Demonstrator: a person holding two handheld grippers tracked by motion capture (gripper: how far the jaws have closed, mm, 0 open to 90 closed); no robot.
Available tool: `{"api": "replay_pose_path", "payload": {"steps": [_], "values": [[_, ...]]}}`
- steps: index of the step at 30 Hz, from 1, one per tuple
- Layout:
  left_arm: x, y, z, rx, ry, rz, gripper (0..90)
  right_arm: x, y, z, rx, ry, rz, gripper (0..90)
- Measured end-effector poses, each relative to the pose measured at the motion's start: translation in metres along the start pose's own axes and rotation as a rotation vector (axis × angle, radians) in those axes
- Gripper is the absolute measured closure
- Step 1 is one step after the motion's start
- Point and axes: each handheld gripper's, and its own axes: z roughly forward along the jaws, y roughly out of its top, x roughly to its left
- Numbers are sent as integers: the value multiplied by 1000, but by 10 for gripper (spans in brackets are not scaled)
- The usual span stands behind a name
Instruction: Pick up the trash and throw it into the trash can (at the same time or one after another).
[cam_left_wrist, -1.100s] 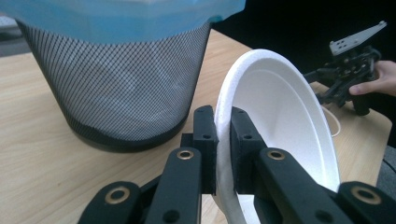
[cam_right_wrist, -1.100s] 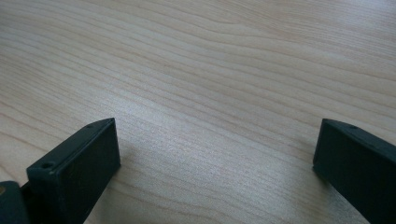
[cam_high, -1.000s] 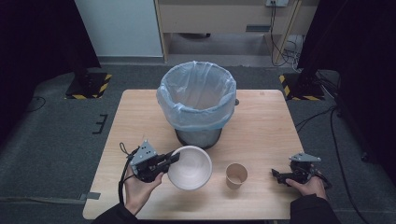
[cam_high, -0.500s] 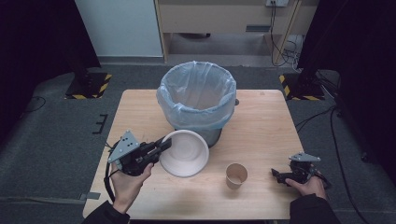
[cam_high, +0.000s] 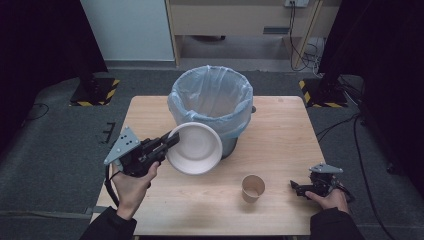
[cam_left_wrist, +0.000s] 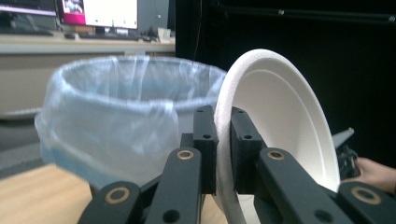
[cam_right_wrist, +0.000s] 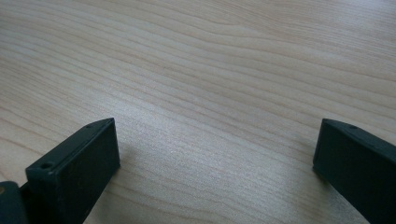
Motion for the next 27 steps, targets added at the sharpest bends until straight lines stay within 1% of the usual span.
{"api": "replay_pose_path", "payload": {"steps": [1, 2, 4, 9, 10, 13, 14, 19, 20, 22, 23, 25, 27], "values": [[0, 6, 1, -18, 4, 10, 829, 0, 0, 0, 0, 0, 0, 7], [0, 6, 1, -18, 4, 10, 828, 0, 0, 0, 0, 0, 0, 7], [1, 15, 3, -39, 7, 17, 828, 0, 0, 0, 0, 0, 0, 7], [4, 31, 10, -59, 15, 30, 828, 0, 0, 0, 0, -1, 3, 6], [4, 31, 10, -59, 15, 30, 828, 0, 0, 0, 0, -1, 3, 6], [5, 44, 15, -77, 21, 41, 828, 0, 0, 0, -1, -1, 4, 7], [5, 44, 15, -77, 21, 41, 828, 0, 0, 0, -1, -1, 4, 7], [8, 59, 25, -99, 29, 50, 828, 0, 0, 0, 0, -1, 3, 7], [8, 59, 25, -99, 29, 50, 828, 0, 0, 0, 0, -1, 3, 7], [10, 65, 28, -109, 37, 57, 828, 0, 0, 0, 0, -1, 3, 7], [12, 71, 31, -123, 44, 61, 828, 0, 0, 0, 0, -1, 5, 7], [13, 73, 32, -126, 47, 67, 828, 0, 0, 0, 0, -1, 5, 7], [17, 80, 35, -132, 64, 76, 828, 0, 0, 0, -1, -1, 5, 7]]}}
